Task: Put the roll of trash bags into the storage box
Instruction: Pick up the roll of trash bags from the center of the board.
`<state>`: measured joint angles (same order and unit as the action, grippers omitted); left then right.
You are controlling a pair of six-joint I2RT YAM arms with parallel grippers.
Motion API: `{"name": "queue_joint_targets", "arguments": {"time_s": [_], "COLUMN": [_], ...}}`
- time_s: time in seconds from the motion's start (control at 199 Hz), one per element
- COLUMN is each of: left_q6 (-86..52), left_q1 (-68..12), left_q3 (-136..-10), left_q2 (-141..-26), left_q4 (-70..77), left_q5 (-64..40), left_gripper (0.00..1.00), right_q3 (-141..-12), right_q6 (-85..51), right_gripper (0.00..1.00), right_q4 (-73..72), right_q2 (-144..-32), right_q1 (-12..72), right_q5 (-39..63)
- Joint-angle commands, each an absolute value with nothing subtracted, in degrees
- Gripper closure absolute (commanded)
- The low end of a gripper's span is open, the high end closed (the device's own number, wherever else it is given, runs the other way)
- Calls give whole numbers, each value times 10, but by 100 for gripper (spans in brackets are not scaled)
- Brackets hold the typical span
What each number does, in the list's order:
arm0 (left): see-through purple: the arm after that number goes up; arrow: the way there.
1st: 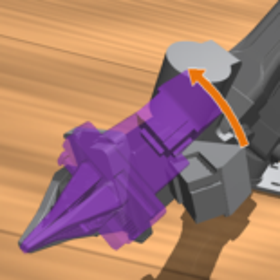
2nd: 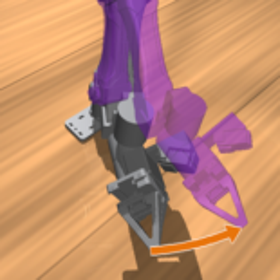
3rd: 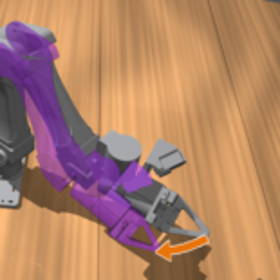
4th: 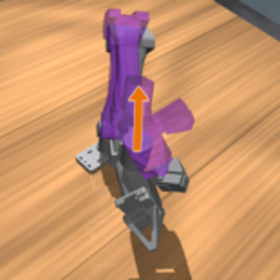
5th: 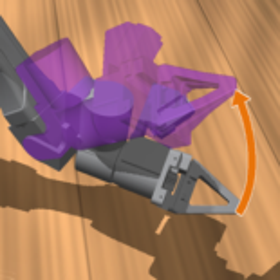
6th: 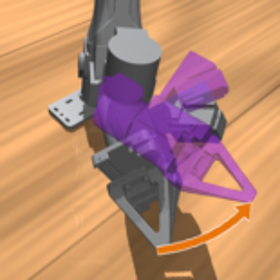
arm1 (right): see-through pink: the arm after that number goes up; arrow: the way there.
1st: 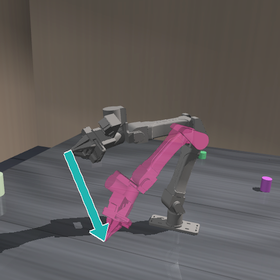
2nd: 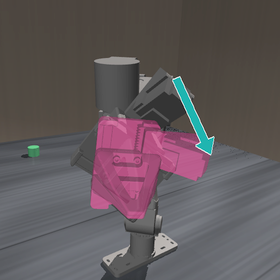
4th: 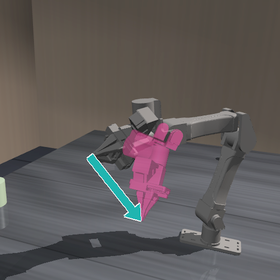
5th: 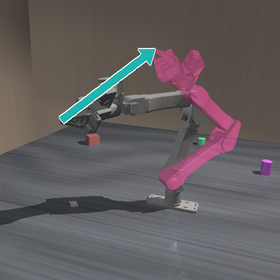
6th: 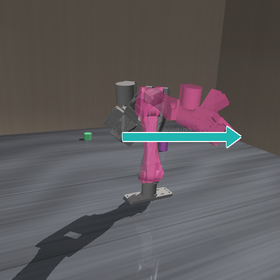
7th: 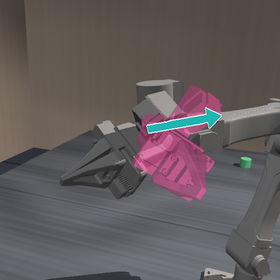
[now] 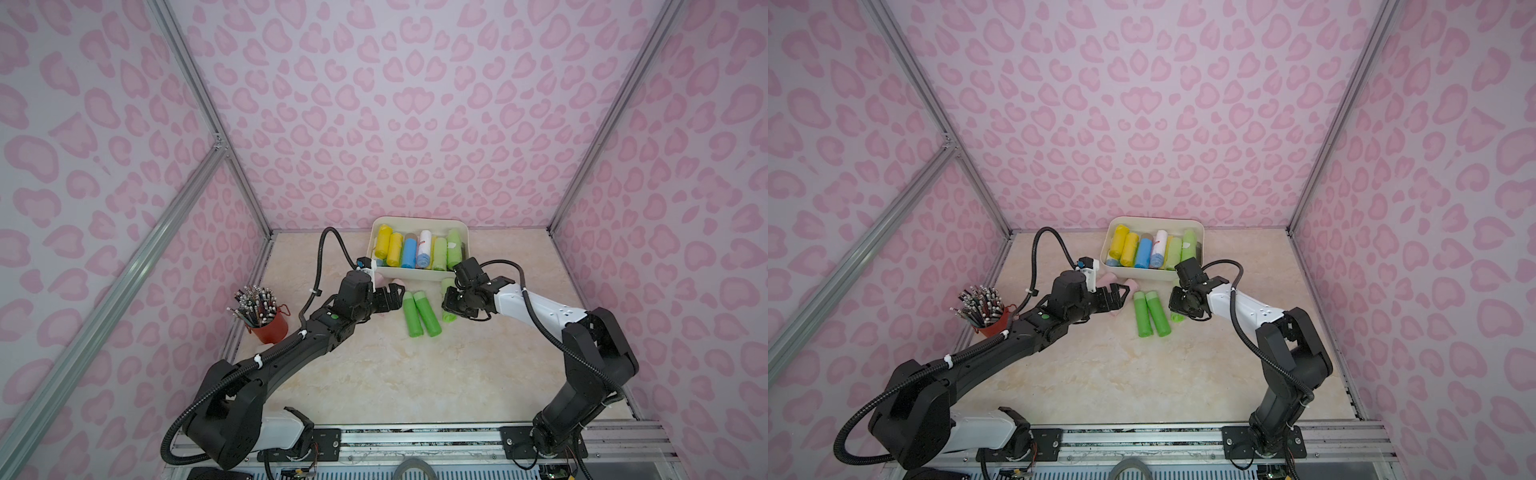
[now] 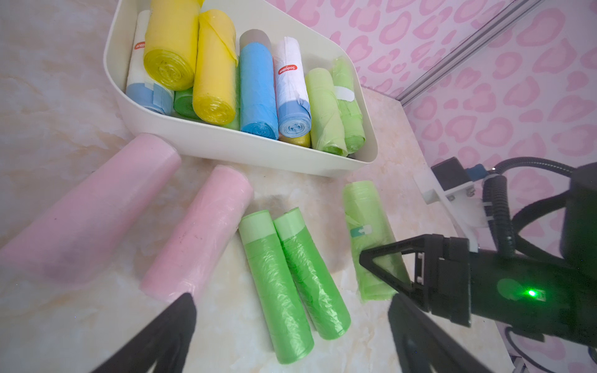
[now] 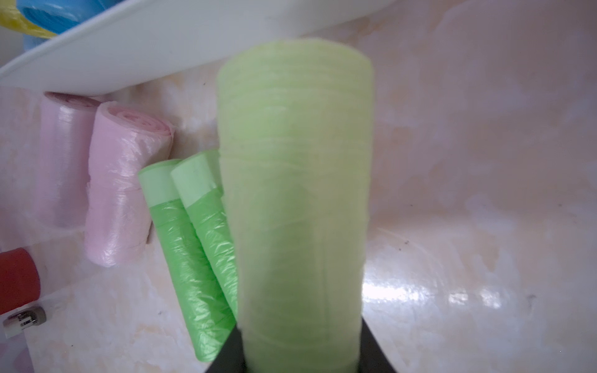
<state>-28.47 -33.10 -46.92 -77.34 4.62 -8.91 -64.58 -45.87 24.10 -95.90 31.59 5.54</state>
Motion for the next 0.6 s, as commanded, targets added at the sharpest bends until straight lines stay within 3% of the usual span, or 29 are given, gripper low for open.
{"name": "queue_joint_targets", "arguments": {"time_s": [0.0,0.599], "left_q6": [-289,-290], "left_q1": [-330,-320], "left_q3": [-465,-452], "left_q2": [-773,-744], "left_q4": [72,67], "left_q5": [-89,-83], "left_gripper": [5,5], "right_q3": [-639,-671], "right_q6": [-474,-466], "right_gripper": [65,67], "right_q4": [246,250], "right_q2": [-942,-914], "right_q1": [316,270], "right_q5": [65,137]}}
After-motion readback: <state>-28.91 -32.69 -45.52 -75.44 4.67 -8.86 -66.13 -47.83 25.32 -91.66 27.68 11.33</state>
